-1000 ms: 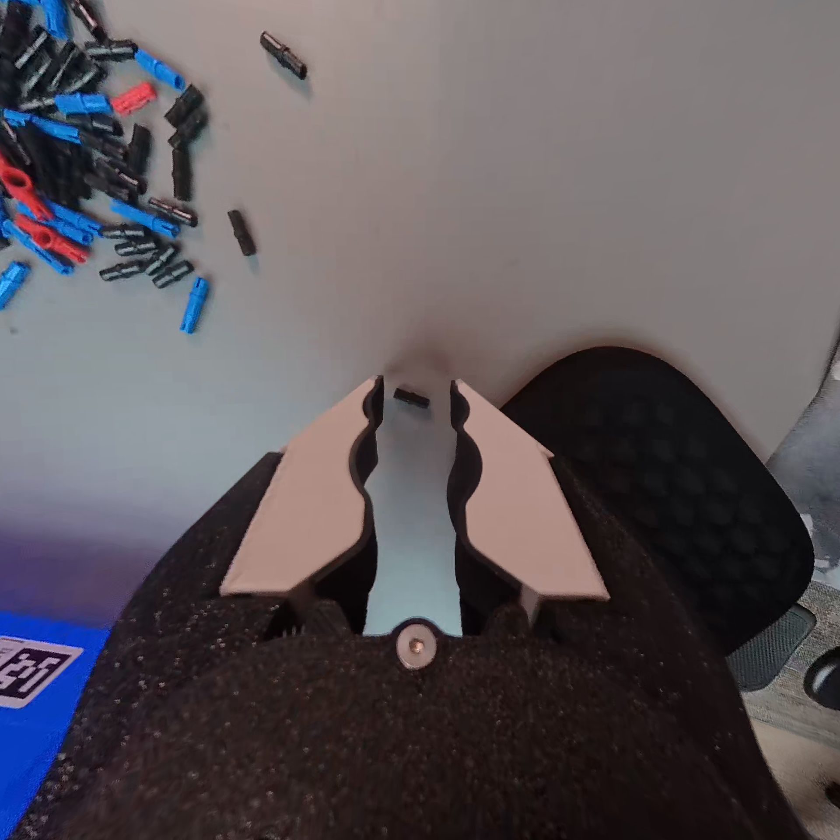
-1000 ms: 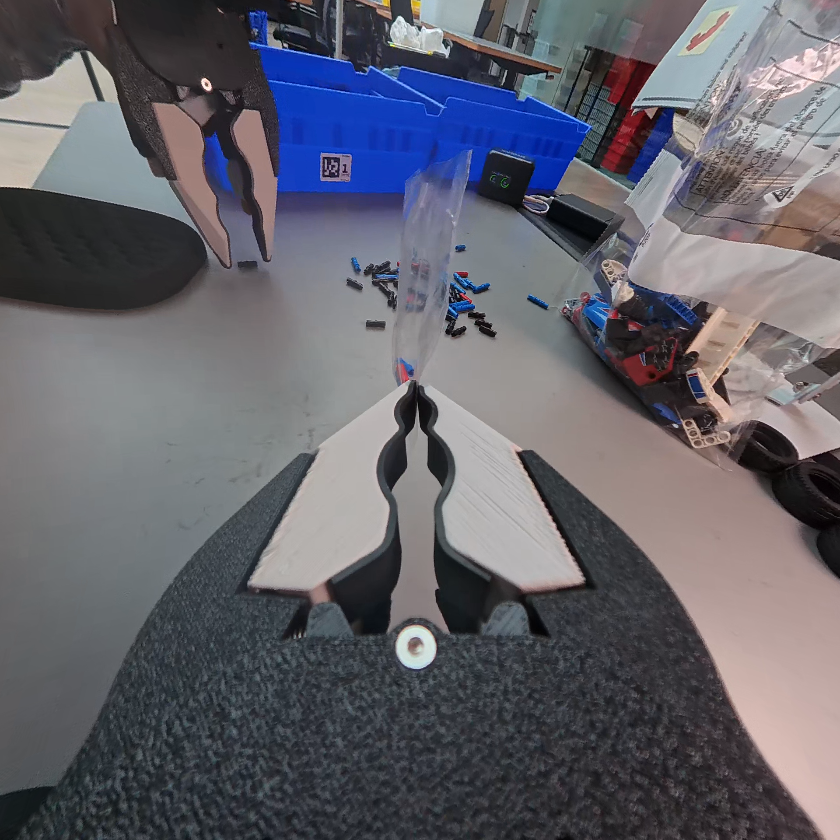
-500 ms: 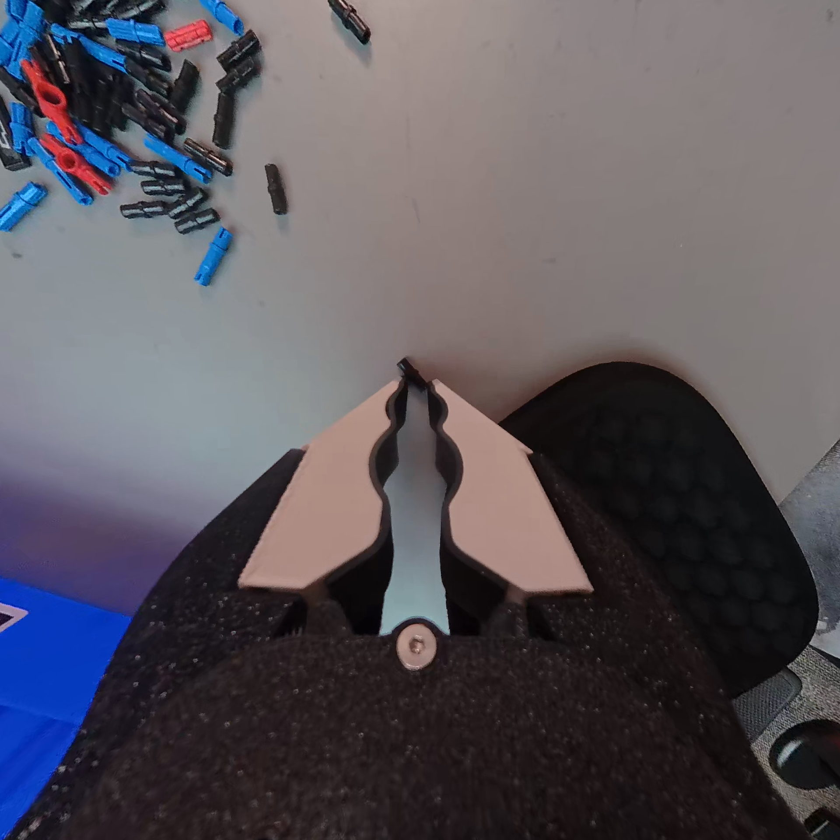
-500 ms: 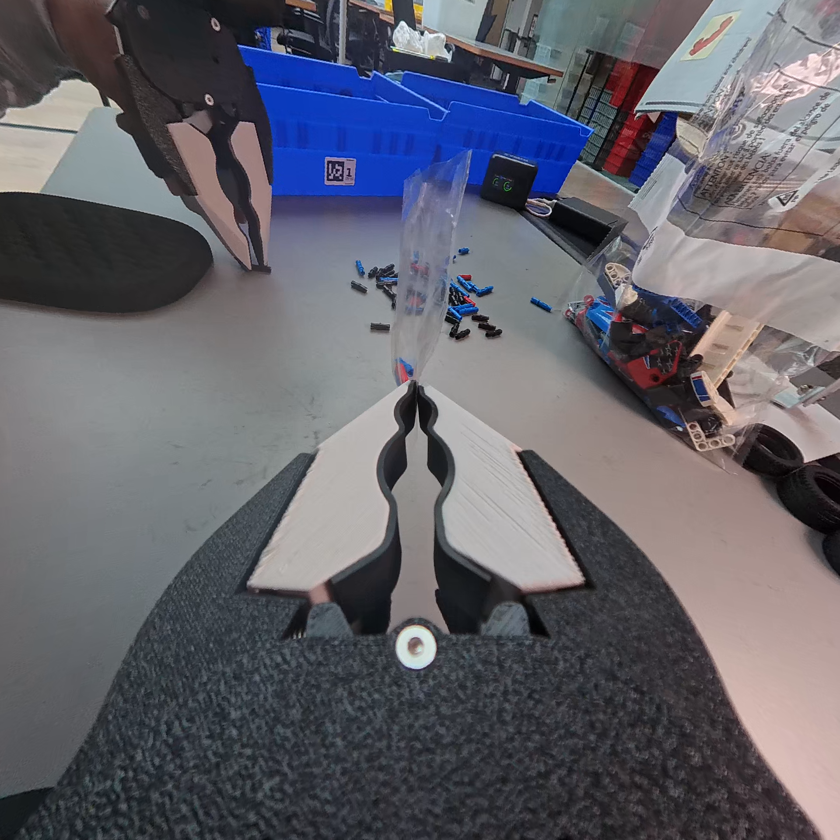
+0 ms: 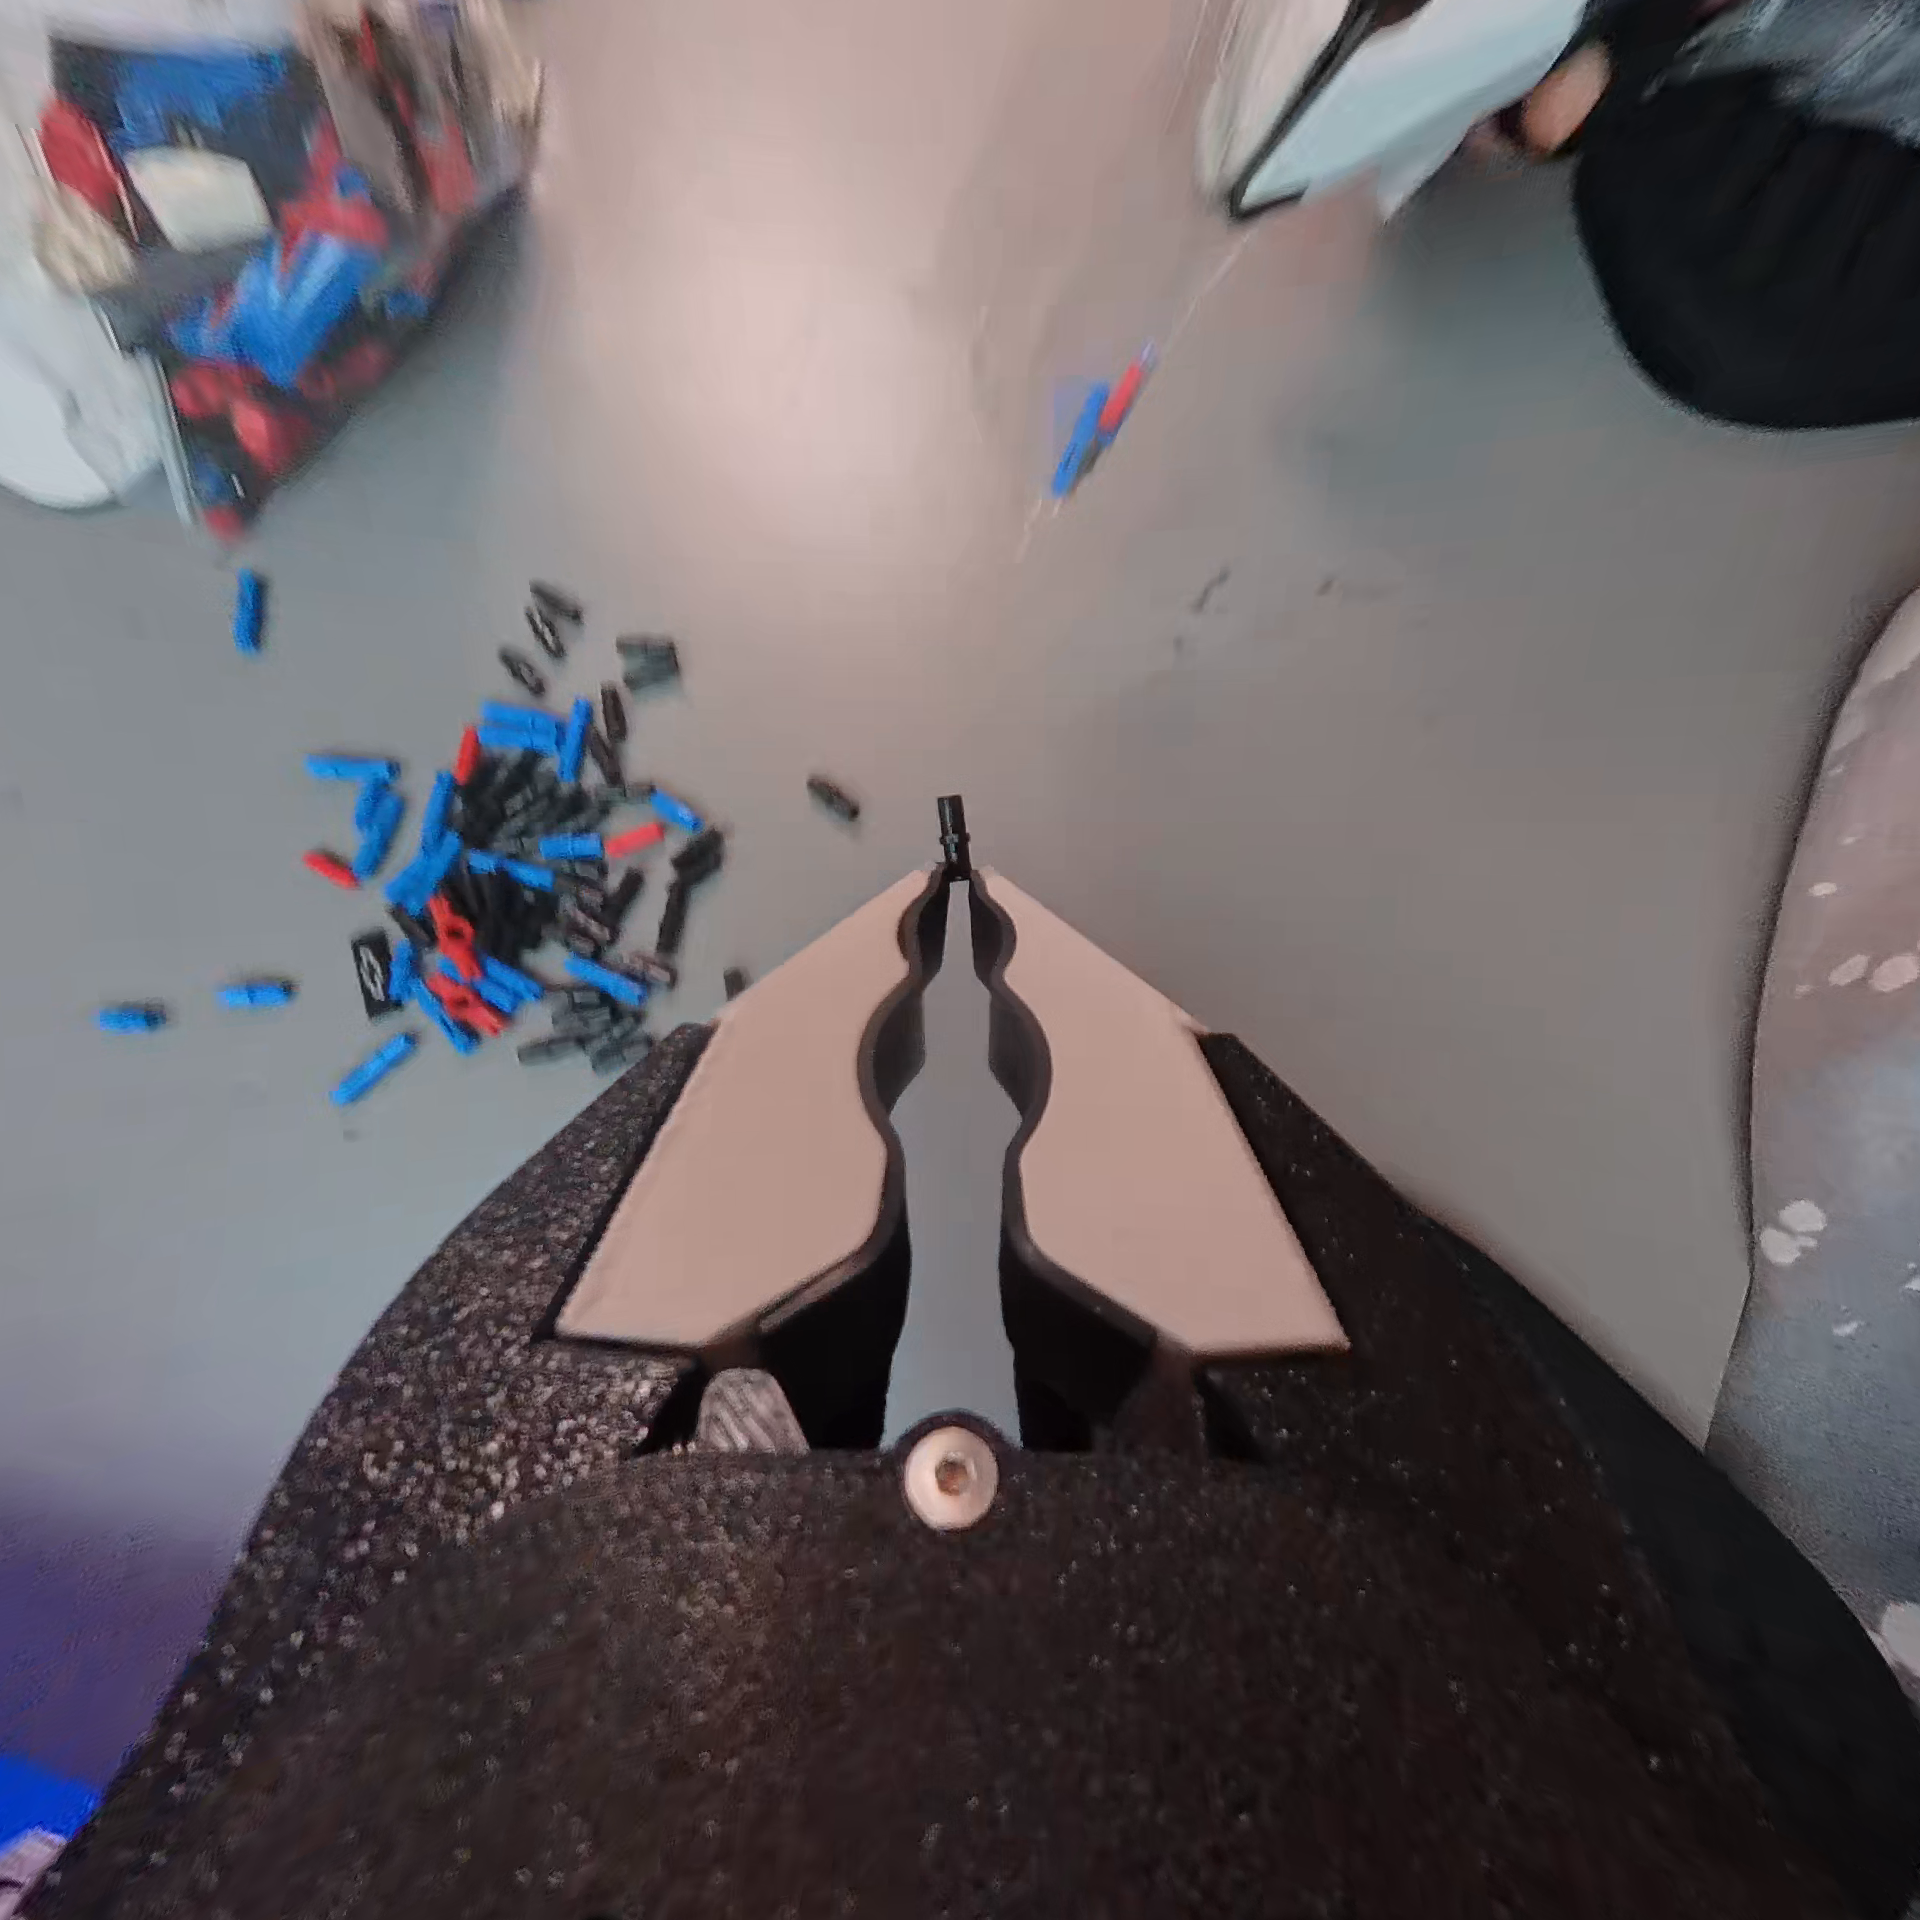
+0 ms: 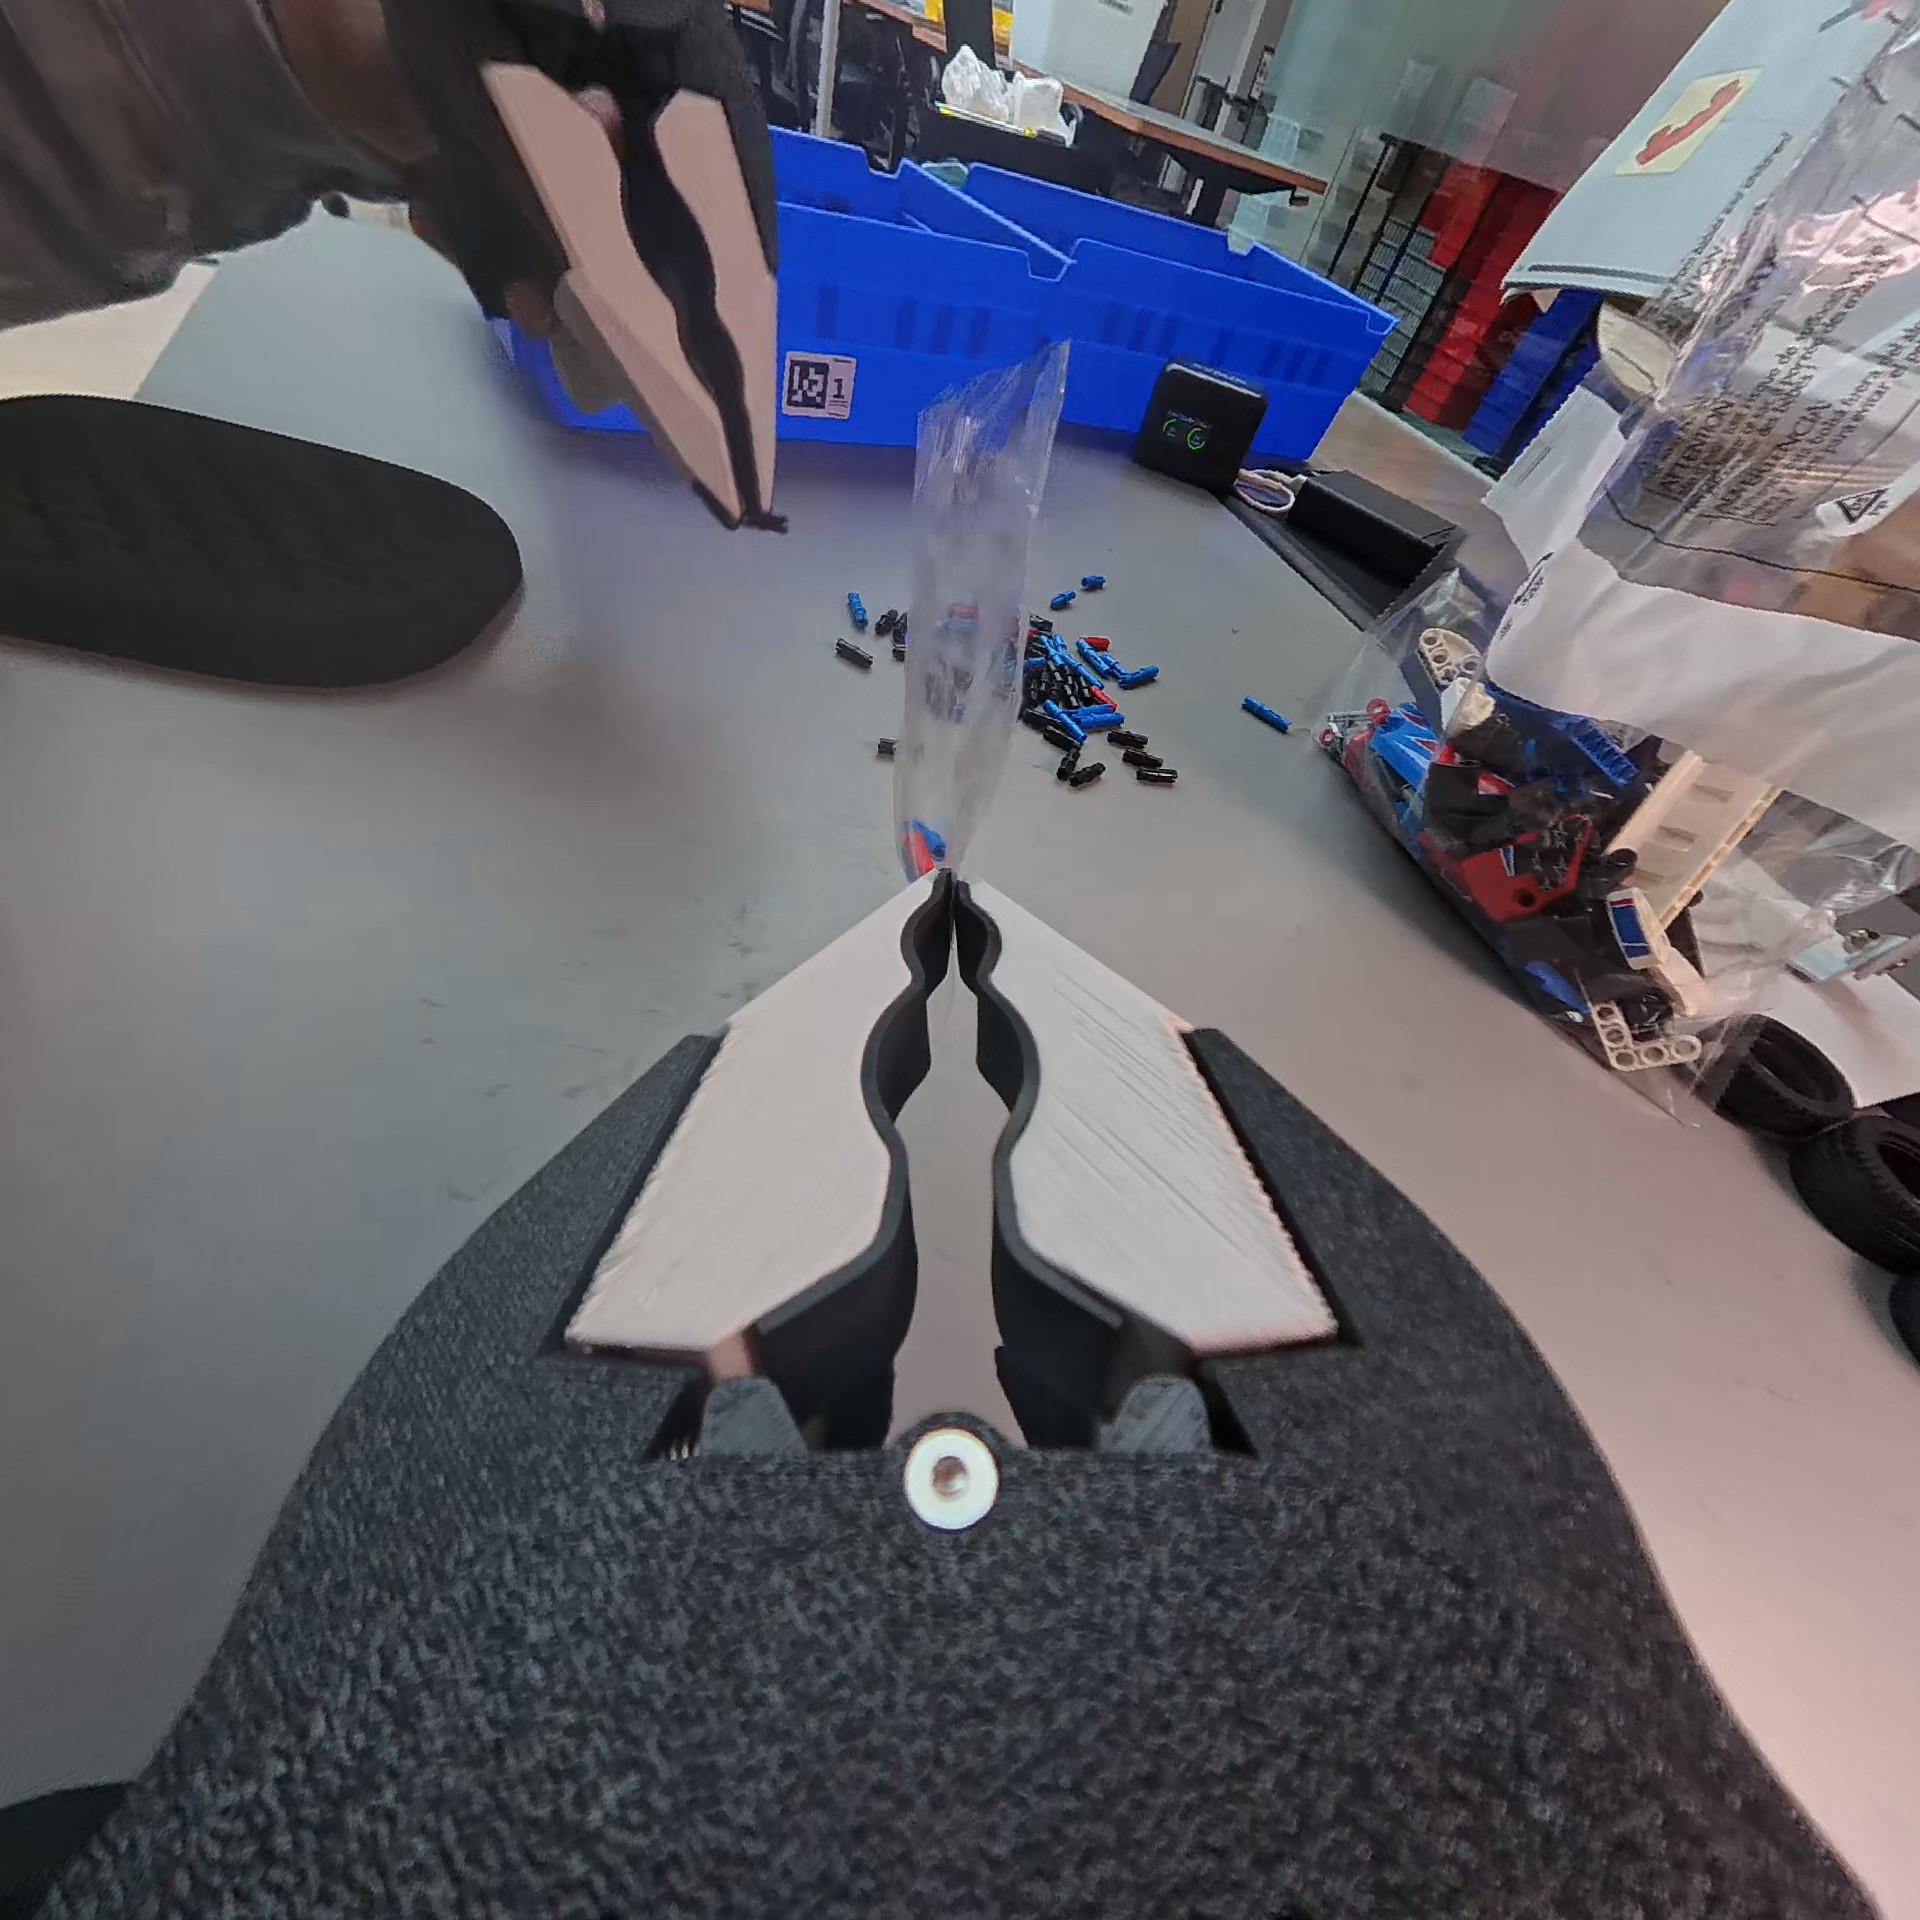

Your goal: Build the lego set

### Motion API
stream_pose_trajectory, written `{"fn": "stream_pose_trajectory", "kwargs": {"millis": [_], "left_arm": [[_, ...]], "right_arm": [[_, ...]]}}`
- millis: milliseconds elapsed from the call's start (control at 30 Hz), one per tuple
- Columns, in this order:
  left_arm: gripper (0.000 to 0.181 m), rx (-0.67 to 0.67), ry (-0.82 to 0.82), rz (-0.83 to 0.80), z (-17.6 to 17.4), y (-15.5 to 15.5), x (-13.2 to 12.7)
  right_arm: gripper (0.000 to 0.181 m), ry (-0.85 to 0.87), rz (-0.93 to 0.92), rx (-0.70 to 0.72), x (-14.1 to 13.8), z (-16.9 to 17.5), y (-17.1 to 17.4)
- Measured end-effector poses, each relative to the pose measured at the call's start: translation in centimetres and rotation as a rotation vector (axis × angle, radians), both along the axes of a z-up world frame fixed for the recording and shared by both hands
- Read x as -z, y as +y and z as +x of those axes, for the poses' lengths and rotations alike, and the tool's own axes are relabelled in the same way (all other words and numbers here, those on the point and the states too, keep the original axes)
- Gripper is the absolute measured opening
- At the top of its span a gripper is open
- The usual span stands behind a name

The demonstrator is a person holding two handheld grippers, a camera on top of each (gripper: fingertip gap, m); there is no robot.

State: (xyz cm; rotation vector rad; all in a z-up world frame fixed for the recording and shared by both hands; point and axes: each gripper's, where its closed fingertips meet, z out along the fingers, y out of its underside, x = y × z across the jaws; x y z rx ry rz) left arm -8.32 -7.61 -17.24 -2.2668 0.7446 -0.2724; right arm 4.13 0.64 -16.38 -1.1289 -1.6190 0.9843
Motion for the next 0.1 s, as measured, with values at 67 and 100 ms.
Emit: {"fn": "stream_pose_trajectory", "kwargs": {"millis": [67, 100], "left_arm": [[0.004, 0.072, -0.020, 0.099, 1.9, 1.3, -3.2], [0.004, 0.118, -0.021, 0.129, 2.9, 1.8, -4.6]], "right_arm": [[0.000, -0.001, 0.007, -0.011, 0.1, 0.0, -0.3], [0.000, -0.002, 0.008, -0.017, 0.1, -0.1, -0.4]]}}
